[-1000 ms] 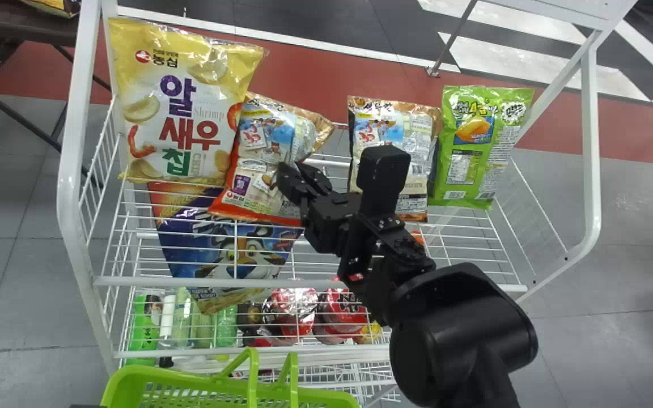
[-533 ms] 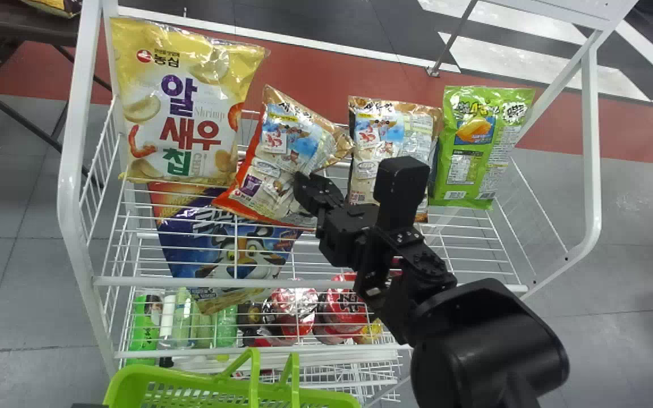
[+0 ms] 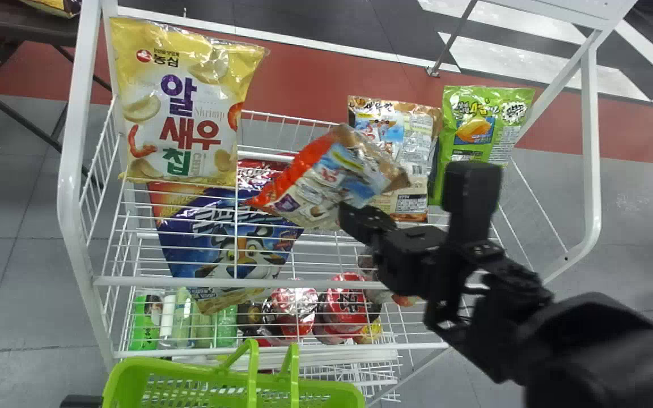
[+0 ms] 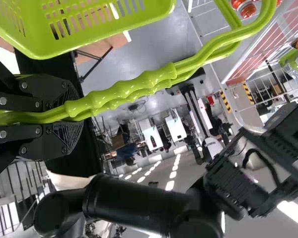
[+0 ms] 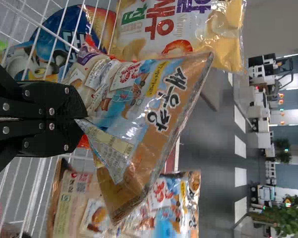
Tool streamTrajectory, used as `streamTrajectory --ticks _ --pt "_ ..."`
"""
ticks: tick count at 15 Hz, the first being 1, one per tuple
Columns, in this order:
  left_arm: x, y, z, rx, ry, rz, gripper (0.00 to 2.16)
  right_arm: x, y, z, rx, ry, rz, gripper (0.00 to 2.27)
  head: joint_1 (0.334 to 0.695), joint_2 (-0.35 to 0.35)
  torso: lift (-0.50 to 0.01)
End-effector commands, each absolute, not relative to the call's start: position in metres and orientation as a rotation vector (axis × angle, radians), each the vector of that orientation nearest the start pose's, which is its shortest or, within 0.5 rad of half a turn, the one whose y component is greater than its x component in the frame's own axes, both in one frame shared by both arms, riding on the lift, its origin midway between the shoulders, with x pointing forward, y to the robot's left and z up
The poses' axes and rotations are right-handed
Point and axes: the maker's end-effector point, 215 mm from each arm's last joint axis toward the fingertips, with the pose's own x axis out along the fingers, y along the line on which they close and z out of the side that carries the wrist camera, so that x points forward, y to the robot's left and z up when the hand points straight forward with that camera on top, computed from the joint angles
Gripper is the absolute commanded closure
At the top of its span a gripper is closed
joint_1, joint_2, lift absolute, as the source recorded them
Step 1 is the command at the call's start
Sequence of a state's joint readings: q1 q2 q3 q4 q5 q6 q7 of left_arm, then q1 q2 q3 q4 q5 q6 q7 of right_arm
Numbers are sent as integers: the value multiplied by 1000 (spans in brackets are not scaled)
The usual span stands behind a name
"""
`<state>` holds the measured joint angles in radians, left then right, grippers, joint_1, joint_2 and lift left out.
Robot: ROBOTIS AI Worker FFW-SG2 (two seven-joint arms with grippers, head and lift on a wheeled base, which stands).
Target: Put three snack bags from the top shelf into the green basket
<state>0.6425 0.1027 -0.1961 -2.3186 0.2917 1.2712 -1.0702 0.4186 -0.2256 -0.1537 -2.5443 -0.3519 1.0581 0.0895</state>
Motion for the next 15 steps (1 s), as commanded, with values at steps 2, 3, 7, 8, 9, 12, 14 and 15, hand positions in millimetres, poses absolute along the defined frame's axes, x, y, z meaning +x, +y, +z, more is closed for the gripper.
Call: streamTrajectory --ticks 2,3,7,8,9,12,14,15 --pt "130 -49 -378 -771 998 -1333 1710 379 -254 -301 45 548 239 2135 695 -350 -47" --pt "135 -49 -374 -771 983 -1332 1706 367 -263 -296 43 573 240 2138 695 -350 -47" --pt "146 -47 -362 -772 935 -1323 1710 305 -268 -289 120 708 309 2138 695 -350 -47" --pt "147 -48 -359 -770 929 -1325 1710 298 -261 -273 189 659 332 2138 695 -350 -47" --pt "149 -49 -358 -769 923 -1319 1706 291 -262 -261 214 636 345 2138 695 -350 -47" --pt "152 -45 -355 -774 912 -1314 1710 283 -261 -248 240 613 378 2135 695 -350 -47" --pt "152 -45 -352 -774 903 -1320 1710 269 -253 -272 271 685 388 2135 695 -350 -47" --pt "153 -45 -351 -772 898 -1321 1710 264 -252 -286 278 724 383 2138 695 -350 -47"
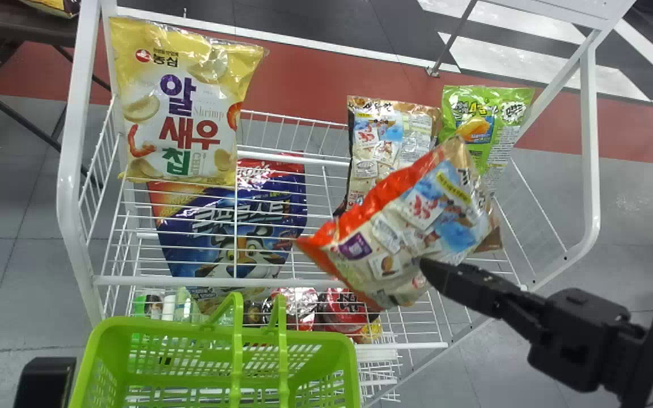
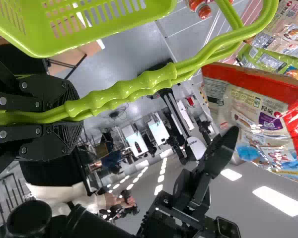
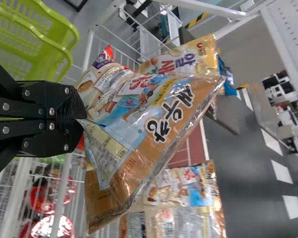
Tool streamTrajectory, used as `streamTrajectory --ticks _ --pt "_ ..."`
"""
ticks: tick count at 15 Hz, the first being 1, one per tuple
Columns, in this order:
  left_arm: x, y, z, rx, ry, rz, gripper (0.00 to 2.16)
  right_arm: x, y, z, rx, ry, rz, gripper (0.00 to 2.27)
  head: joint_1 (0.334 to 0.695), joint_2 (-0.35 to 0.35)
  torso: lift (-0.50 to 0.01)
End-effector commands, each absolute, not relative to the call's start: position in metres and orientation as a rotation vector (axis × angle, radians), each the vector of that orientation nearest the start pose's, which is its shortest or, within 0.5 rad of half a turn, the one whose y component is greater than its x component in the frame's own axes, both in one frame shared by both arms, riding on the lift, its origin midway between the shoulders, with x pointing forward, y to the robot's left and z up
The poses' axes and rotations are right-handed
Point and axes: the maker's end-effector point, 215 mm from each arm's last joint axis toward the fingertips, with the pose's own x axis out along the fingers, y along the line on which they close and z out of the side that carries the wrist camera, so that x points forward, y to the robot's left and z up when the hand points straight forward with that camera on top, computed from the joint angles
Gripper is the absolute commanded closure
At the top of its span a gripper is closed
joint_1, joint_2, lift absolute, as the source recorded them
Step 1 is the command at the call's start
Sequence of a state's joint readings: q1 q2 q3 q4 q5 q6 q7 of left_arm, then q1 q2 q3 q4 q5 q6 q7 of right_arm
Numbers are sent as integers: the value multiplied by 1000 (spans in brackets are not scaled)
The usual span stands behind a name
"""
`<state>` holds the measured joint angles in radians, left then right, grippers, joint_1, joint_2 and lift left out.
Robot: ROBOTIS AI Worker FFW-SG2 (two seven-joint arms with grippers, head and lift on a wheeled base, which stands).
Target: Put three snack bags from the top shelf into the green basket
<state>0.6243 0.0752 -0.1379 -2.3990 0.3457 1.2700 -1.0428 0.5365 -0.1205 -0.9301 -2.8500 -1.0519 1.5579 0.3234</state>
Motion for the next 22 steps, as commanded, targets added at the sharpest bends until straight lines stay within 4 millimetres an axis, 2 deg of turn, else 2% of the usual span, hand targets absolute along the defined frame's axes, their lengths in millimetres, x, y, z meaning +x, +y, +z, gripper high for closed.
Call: streamTrajectory --ticks 1,6,9,14,16,17,19,21,22 --pt "153 -45 -350 -770 897 -1320 1710 259 -252 -298 275 758 370 2135 695 -350 -47" --pt "156 -40 -347 -770 888 -1318 1706 234 -230 -332 316 869 409 2135 695 -350 -47" --pt "157 -38 -347 -773 885 -1314 1710 208 -217 -371 378 990 420 2135 695 -350 -47" --pt "156 -41 -345 -769 882 -1322 1710 167 -174 -418 423 1157 508 2135 695 -350 -47" --pt "154 -43 -344 -770 883 -1326 1710 147 -164 -454 399 1257 509 2135 695 -350 -47" --pt "153 -43 -344 -772 884 -1324 1710 141 -159 -465 395 1288 513 2135 695 -350 -47" --pt "152 -43 -344 -775 887 -1325 1710 132 -147 -481 399 1336 542 2128 695 -350 -47" --pt "150 -45 -343 -777 888 -1328 1706 130 -138 -486 412 1350 571 2111 695 -350 -47" --pt "149 -45 -344 -777 890 -1328 1706 129 -138 -486 415 1351 579 1858 695 -350 -47"
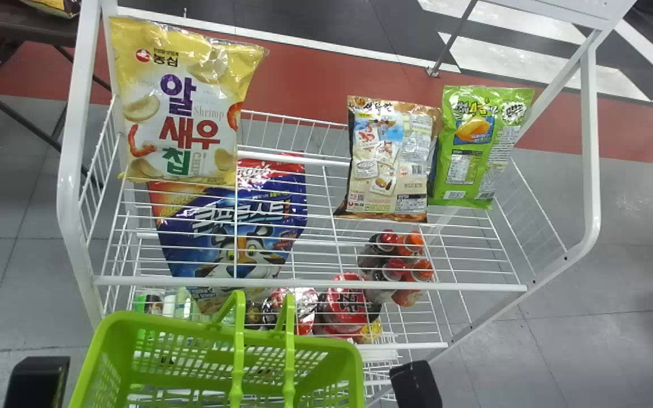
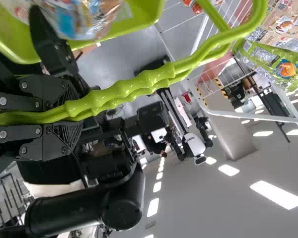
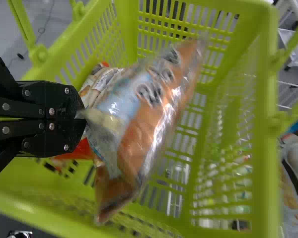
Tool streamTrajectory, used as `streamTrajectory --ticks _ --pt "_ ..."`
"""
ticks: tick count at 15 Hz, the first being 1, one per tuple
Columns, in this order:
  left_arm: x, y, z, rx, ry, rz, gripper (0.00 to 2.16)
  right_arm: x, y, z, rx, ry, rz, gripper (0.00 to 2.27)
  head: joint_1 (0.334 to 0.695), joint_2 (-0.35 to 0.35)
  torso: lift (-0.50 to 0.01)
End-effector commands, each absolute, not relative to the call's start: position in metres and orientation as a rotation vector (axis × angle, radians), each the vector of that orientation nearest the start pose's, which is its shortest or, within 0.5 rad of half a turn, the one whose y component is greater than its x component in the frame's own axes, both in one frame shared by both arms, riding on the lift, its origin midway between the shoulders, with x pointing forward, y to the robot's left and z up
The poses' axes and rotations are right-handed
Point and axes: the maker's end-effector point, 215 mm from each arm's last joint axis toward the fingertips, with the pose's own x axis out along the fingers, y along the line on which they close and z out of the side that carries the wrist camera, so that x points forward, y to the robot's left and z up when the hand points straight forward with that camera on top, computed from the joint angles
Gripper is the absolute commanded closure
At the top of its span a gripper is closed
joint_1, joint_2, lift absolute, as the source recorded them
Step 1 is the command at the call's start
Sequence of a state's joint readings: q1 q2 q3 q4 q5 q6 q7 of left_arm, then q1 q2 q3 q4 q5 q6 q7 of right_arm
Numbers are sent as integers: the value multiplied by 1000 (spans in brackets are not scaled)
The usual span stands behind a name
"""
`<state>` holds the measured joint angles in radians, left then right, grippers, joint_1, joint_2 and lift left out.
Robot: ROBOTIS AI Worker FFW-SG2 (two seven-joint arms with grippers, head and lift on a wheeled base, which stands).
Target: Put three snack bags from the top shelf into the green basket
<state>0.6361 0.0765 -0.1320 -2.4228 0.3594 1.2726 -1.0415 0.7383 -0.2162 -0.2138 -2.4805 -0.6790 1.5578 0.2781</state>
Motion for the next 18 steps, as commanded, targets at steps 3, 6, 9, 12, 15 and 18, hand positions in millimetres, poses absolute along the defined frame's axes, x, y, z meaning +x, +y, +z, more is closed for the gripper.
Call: streamTrajectory --ticks 3,6,9,12,15,18 --pt "149 -43 -344 -778 890 -1324 1710 139 -154 -475 412 1313 555 -2 695 -350 -47" --pt "149 -41 -344 -780 888 -1321 1710 163 -172 -440 368 1205 536 46 695 -350 -47" --pt "150 -40 -345 -779 886 -1317 1710 183 -185 -404 316 1105 525 56 695 -350 -47" --pt "150 -40 -345 -778 888 -1316 1710 202 -215 -392 297 1049 454 60 695 -350 -47" --pt "150 -40 -345 -780 885 -1317 1710 278 -251 -356 233 792 368 83 695 -350 -47" --pt "150 -41 -346 -784 888 -1317 1710 357 -287 -299 177 480 310 127 695 -350 -47"
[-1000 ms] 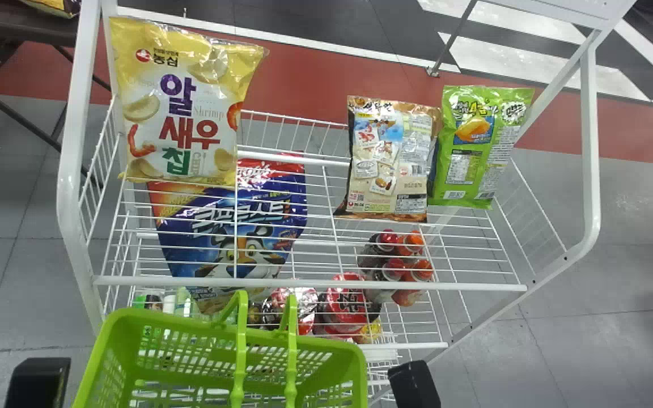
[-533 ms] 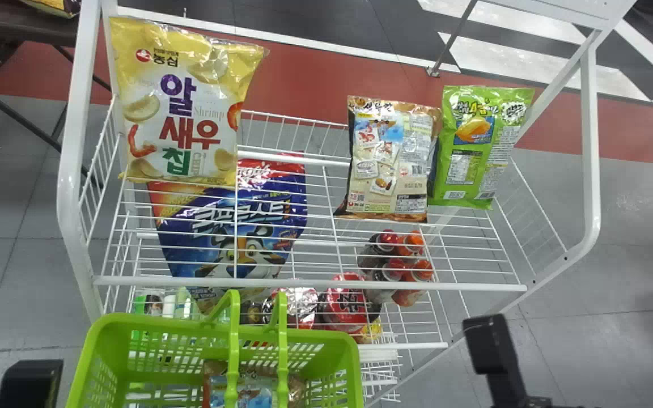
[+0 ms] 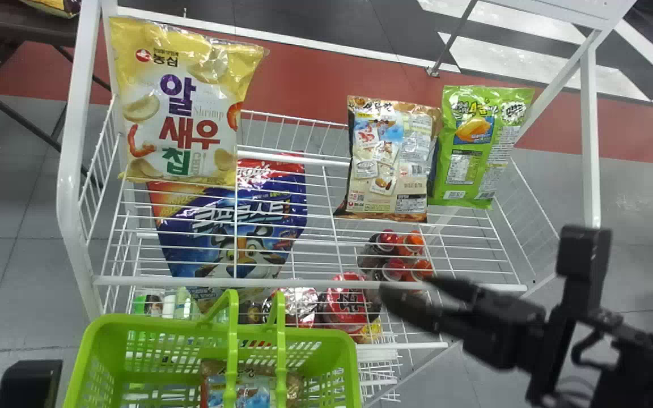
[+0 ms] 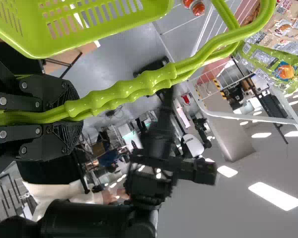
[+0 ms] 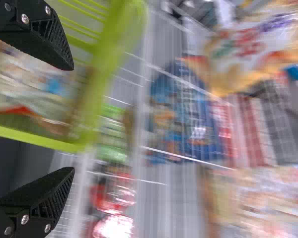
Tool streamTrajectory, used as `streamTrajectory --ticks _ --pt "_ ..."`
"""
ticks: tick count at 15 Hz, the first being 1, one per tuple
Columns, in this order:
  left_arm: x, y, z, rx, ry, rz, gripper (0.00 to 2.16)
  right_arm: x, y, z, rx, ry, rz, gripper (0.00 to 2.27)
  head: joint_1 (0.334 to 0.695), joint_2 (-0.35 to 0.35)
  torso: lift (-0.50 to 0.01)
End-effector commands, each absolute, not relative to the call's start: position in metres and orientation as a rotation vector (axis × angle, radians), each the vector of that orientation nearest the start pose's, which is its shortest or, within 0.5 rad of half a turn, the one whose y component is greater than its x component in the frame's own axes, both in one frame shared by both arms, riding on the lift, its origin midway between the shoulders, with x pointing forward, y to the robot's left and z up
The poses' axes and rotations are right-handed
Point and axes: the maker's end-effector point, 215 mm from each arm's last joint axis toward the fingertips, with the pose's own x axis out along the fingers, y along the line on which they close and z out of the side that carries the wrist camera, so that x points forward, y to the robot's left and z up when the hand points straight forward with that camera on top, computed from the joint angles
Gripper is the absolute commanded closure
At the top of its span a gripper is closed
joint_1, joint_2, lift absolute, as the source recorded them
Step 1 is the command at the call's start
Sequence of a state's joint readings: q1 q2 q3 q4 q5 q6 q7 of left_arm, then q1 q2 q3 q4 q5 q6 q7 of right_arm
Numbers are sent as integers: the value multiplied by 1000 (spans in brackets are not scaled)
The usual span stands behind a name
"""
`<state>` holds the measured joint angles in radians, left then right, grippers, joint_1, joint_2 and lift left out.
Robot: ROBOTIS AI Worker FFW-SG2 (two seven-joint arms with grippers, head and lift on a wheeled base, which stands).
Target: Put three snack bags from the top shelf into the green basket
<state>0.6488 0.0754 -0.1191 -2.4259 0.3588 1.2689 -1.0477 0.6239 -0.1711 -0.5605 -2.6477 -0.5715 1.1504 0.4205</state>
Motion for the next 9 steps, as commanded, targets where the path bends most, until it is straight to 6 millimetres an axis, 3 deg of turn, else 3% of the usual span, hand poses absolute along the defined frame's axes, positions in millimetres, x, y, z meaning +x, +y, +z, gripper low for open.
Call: streamTrajectory --ticks 1,4,7,9 --pt "149 -40 -347 -787 894 -1314 1710 380 -300 -278 153 378 290 127 695 -350 -47" --pt "151 -41 -348 -786 893 -1315 1710 434 -315 -248 60 204 236 147 695 -350 -47" --pt "153 -42 -352 -781 901 -1314 1706 475 -318 -264 -6 197 201 147 695 -350 -47" --pt "158 -42 -355 -774 906 -1320 1710 486 -328 -274 -33 207 164 147 695 -350 -47"
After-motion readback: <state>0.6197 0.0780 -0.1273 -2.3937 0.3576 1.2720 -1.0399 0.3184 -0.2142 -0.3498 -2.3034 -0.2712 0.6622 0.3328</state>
